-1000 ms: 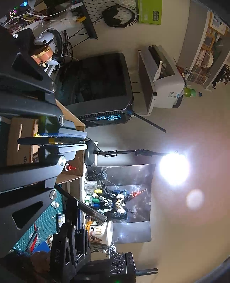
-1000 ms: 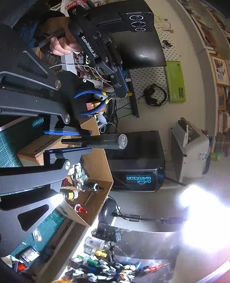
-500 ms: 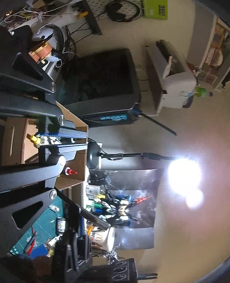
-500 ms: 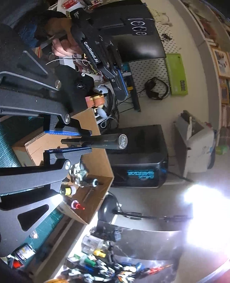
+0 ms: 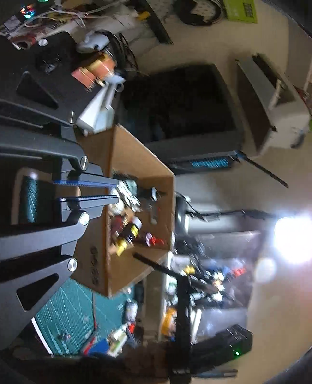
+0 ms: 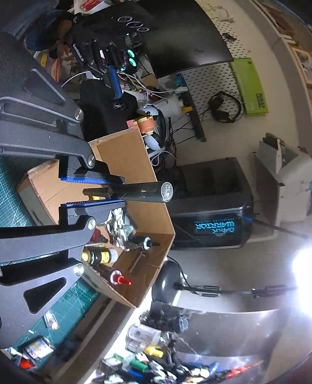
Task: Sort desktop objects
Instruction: 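Carry the black-handled tool and blue pliers over the cardboard box with both grippers, then open the right gripper over the box while the left gripper releases the pliers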
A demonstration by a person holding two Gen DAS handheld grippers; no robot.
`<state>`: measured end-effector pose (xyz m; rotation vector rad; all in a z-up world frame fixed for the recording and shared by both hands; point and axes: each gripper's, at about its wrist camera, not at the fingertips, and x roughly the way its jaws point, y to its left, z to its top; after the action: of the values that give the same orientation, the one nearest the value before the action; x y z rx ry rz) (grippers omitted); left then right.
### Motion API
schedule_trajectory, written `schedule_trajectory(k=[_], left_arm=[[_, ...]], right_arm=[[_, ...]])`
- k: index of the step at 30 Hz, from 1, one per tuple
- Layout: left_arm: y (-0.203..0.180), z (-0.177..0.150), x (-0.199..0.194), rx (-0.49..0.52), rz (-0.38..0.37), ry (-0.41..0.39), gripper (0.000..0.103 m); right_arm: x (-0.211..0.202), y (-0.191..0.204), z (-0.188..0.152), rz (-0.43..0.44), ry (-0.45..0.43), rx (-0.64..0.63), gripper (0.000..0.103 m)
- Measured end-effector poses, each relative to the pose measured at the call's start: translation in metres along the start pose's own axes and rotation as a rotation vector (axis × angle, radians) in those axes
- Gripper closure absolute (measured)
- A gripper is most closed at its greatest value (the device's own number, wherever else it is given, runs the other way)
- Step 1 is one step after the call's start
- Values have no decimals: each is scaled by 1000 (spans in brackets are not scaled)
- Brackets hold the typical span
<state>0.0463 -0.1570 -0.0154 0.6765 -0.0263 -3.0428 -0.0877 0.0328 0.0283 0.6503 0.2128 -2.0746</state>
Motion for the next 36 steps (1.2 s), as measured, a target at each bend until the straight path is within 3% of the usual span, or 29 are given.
schedule_trajectory(k=[10,19,22,25,28,30,34,36], left_arm=[[6,26,30,-1,1,30,96],[7,25,46,-9,2,60,96],[7,24,50,-11,8,72,96],[7,22,53,-10,15,86,96],[5,21,55,-5,18,100,94],[3,19,53,-3,21,106,78],[-1,10,42,-17,23,110,61],[-2,3,33,-32,25,113,46]], right_arm=[[101,-35,15,6,246,30,92],[186,-72,1,-32,493,94,91],[189,-78,0,-49,488,100,89],[179,-80,4,-58,451,117,79],[167,-82,5,-47,408,122,78],[158,-81,8,-37,375,126,73],[135,-76,12,-36,309,116,70],[125,-72,13,-32,286,110,66]])
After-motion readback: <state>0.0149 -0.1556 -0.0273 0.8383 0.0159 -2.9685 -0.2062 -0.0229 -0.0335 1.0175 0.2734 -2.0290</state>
